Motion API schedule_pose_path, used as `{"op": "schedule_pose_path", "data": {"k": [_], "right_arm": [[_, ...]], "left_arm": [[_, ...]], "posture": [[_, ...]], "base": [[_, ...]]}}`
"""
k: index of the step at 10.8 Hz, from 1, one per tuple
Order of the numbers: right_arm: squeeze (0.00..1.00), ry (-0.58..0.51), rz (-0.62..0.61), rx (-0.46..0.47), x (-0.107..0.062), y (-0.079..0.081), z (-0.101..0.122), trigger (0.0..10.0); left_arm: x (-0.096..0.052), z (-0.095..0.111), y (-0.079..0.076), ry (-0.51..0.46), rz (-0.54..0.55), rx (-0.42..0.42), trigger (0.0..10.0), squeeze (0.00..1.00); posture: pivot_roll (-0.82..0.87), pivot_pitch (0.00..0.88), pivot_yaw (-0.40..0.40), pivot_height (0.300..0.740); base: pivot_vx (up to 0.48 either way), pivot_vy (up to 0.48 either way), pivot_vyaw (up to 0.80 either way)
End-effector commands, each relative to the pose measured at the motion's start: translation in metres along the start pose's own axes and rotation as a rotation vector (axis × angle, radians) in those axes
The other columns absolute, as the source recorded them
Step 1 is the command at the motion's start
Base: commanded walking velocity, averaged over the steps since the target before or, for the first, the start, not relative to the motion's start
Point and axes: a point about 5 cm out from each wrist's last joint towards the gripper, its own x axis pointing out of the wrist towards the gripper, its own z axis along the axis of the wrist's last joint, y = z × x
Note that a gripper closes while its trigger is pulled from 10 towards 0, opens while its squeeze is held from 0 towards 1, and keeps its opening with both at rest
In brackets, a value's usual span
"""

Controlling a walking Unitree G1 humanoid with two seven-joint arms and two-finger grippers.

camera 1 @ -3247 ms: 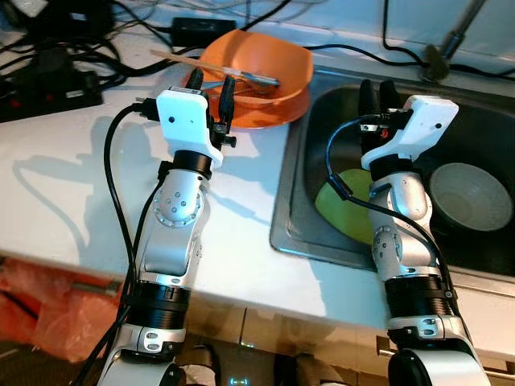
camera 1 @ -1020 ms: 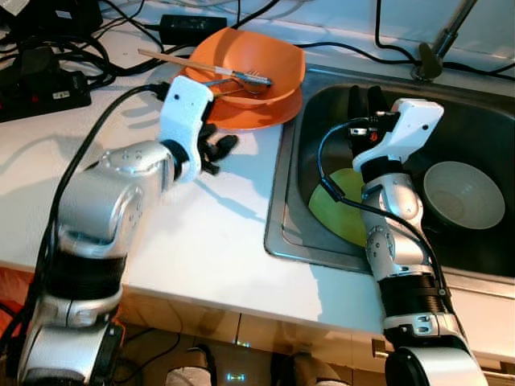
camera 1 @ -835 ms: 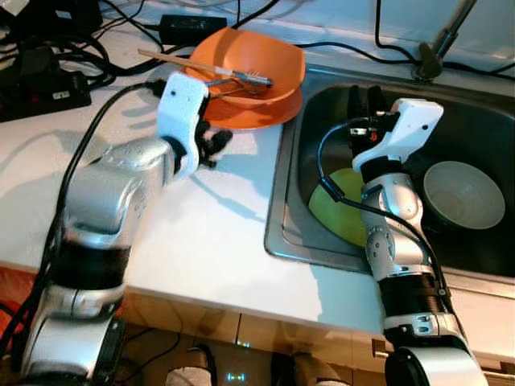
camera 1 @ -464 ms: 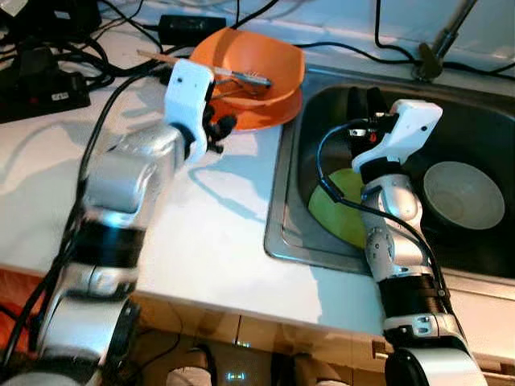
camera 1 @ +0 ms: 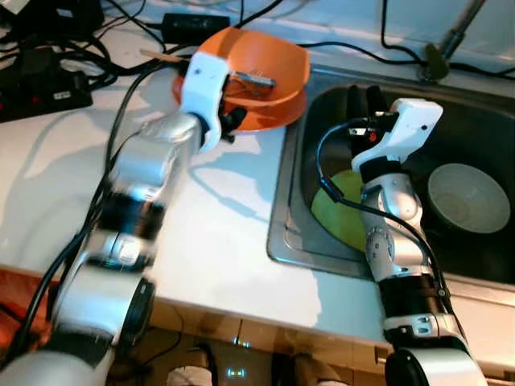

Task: Kitchen organization

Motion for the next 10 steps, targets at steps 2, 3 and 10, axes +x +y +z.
{"op": "schedule_pose_path", "data": {"k": [2,3,10], "right_arm": [[0.00,0.047,-0.012,0.013,-0.009,0.001,-0.012,10.0],[0.00,0.048,-0.012,0.013,-0.009,0.001,-0.012,10.0],[0.00,0.059,-0.005,0.019,-0.008,0.004,-0.014,10.0]], "left_arm": [[0.008,0.009,-0.006,-0.008,-0.044,0.061,10.0,0.00],[0.011,0.010,-0.005,-0.002,-0.046,0.077,10.0,0.00],[0.009,-0.005,0.010,0.096,-0.070,0.138,10.0,0.00]], "posture": [[0.23,0.224,0.009,0.740],[0.23,0.225,0.011,0.740],[0.24,0.229,0.021,0.740]], "base": [[0.000,0.000,0.00],[0.000,0.000,0.00],[0.000,0.000,0.00]]}}
